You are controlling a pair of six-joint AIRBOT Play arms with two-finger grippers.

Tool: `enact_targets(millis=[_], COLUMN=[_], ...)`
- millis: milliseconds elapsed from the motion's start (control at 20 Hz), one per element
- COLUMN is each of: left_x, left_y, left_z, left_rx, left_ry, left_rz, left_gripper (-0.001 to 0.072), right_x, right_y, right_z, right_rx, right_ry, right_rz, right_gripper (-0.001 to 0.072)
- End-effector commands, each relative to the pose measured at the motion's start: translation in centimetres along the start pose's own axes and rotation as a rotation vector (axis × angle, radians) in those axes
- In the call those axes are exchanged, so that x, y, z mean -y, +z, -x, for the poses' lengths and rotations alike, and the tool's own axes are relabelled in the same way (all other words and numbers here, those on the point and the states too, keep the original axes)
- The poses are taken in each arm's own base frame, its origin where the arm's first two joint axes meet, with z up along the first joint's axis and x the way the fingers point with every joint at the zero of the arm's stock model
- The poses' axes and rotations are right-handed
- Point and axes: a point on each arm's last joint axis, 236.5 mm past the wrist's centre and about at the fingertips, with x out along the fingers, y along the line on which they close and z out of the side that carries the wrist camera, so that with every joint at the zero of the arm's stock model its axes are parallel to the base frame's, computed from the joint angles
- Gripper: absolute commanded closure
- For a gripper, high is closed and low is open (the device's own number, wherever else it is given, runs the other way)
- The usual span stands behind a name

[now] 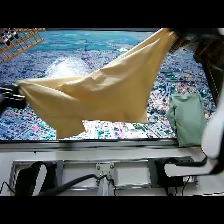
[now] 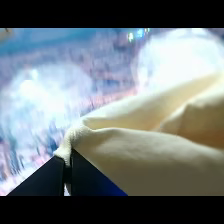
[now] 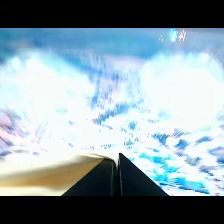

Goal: Fold the clothes and pants, and hang the long-sleeved shirts on hangers.

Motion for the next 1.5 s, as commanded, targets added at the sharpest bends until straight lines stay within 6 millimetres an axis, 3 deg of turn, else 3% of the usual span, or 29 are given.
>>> enact_targets(millis=[0, 50, 100, 150, 200, 250, 350, 400, 450, 500, 550, 600, 650, 750, 850, 950, 1100, 1250, 1450], left_x=[-3.0, -5.0, -6.1, -6.5, -6.2, -5.6, -4.9, -4.9, -4.7, -4.6, -4.2, -3.8, -3.6, -3.2, -1.9, -0.7, 0.7, 0.0, -1.3], left_y=[-6.8, -7.6, -8.8, -10.1, -11.0, -11.4, -10.6, -10.1, -9.7, -9.5, -9.5, -10.0, -11.0, -14.3, -17.6, -19.6, -20.1, -21.5, -22.2], left_z=[-7.5, -9.3, -10.8, -12.3, -13.4, -14.2, -14.1, -13.4, -12.3, -10.9, -9.2, -7.6, -6.3, -5.1, -5.3, -6.0, -8.3, -10.1, -11.2], left_rx=[-0.019, 0.018, 0.016, -0.013, -0.047, -0.082, -0.104, -0.105, -0.109, -0.122, -0.145, -0.178, -0.220, -0.307, -0.382, -0.440, -0.449, -0.482, -0.495], left_ry=[0.119, 0.189, 0.230, 0.238, 0.219, 0.180, 0.113, 0.085, 0.048, 0.015, -0.021, -0.043, -0.033, 0.040, 0.044, 0.015, -0.095, -0.100, -0.070], left_rz=[0.194, 0.327, 0.437, 0.543, 0.617, 0.653, 0.683, 0.693, 0.705, 0.701, 0.682, 0.658, 0.659, 0.755, 0.823, 0.867, 0.910, 0.888, 0.865], left_gripper=[0.0701, 0.0698, 0.0600, 0.0305, 0.0113, 0.0063, 0.0073, 0.0134, 0.0288, 0.0379, 0.0379, 0.0427, 0.0530, 0.0536, 0.0417, 0.0417, 0.0355, 0.0352, 0.0352], right_x=[0.9, 1.0, 0.2, -1.1, -2.1, -2.8, -4.0, -4.8, -5.6, -6.5, -7.5, -8.1, -8.6, -9.3, -9.7, -10.0, -9.6, -9.6, -9.8], right_y=[-4.5, -5.8, -7.2, -8.3, -9.6, -11.2, -13.9, -14.7, -15.0, -14.6, -13.9, -13.4, -13.3, -14.3, -16.5, -19.1, -22.1, -24.8, -25.0], right_z=[-12.0, -13.7, -14.8, -15.0, -14.6, -13.8, -11.8, -10.6, -9.7, -8.7, -7.7, -6.8, -6.0, -4.2, -2.6, -1.0, 1.0, 3.3, 5.6], right_rx=[-0.083, -0.111, -0.152, -0.201, -0.266, -0.339, -0.473, -0.522, -0.540, -0.525, -0.489, -0.459, -0.439, -0.426, -0.430, -0.429, -0.381, -0.374, -0.333], right_ry=[0.006, 0.012, 0.049, 0.100, 0.134, 0.145, 0.179, 0.201, 0.226, 0.254, 0.283, 0.296, 0.301, 0.315, 0.325, 0.332, 0.304, 0.296, 0.291], right_rz=[-0.040, -0.103, -0.196, -0.249, -0.264, -0.250, -0.155, -0.126, -0.097, -0.096, -0.093, -0.087, -0.085, -0.071, -0.057, -0.062, -0.096, -0.106, -0.117], right_gripper=[0.0676, 0.0490, 0.0136, 0.0069, 0.0176, 0.0256, 0.0282, 0.0282, 0.0282, 0.0283, 0.0283, 0.0283, 0.0282, 0.0283, 0.0283, 0.0283, 0.0282, 0.0282, 0.0282])
